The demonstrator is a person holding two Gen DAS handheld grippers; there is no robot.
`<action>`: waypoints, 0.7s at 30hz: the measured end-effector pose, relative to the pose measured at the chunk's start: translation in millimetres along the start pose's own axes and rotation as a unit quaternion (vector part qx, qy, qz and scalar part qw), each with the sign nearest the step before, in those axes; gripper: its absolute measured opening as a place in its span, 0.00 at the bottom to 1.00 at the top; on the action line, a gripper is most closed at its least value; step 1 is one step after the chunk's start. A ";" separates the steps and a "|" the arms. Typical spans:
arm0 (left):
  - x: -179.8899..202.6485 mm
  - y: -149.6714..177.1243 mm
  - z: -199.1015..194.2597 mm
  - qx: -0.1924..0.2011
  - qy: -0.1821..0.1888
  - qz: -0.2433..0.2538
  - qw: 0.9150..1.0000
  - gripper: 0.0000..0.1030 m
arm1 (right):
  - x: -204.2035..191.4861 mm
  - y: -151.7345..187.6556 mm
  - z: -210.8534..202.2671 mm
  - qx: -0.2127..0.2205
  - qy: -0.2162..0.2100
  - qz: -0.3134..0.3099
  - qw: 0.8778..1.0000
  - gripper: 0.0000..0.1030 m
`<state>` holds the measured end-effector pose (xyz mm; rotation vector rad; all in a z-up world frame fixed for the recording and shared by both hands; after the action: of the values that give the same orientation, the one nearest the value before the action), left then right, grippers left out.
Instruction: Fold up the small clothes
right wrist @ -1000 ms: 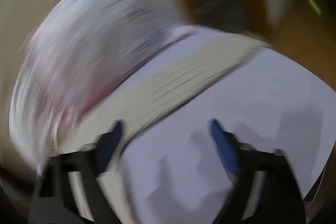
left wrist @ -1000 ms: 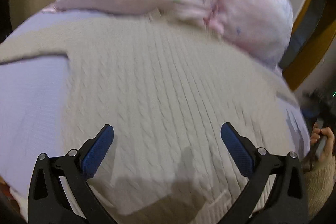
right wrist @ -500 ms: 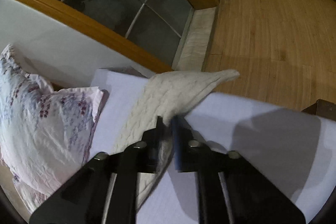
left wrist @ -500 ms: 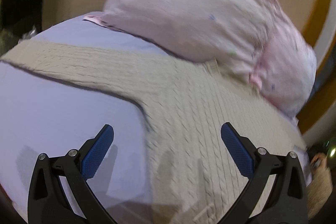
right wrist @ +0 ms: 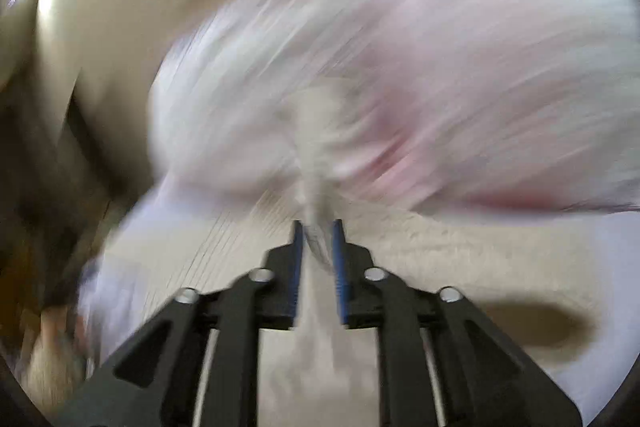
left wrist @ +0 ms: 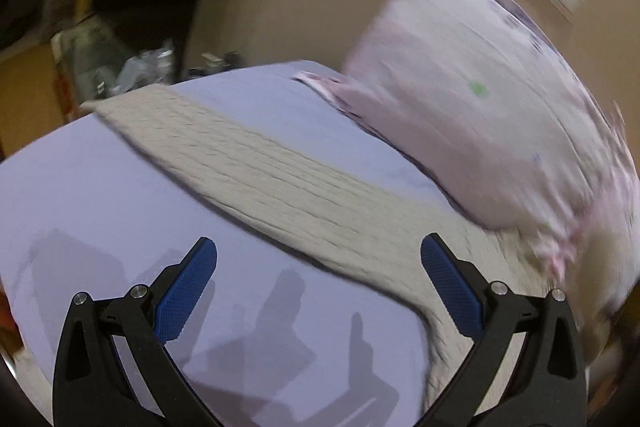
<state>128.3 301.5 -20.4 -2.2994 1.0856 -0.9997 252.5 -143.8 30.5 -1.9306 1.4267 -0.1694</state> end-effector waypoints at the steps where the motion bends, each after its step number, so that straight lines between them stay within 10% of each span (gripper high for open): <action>1: -9.1 -3.9 1.8 -0.001 0.002 -0.020 1.000 0.94 | -15.3 9.8 16.0 -0.019 0.002 -0.017 1.000 0.33; 6: -61.5 -25.6 18.9 -0.013 -0.002 -0.107 0.994 0.74 | 20.2 3.4 -16.0 0.040 0.024 0.031 0.998 0.65; 17: -132.3 -78.0 48.5 -0.010 0.031 -0.260 0.965 0.36 | 112.4 15.0 -89.5 0.096 0.096 0.123 0.983 0.71; 19: -137.6 -79.7 53.7 -0.025 0.005 -0.258 0.966 0.09 | 116.0 18.5 -97.6 0.105 0.097 0.126 0.982 0.73; 21: -123.0 -85.6 49.5 -0.027 -0.001 -0.236 0.971 0.06 | 118.2 23.2 -103.2 0.107 0.101 0.122 0.982 0.75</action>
<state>153.6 453.6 -53.7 -2.6686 0.5716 -1.1429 228.0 -298.3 56.6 -1.5853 1.6917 -0.3947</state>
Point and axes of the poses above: each gripper's, at about its wrist camera, not at the fingertips, and z roughly the way its jaws point, x to its right, y to its underside, the point moved 9 cm from there along z, roughly the way its jaws point, and after that the axes turned 5 degrees about -x, right-handed, at the moved point
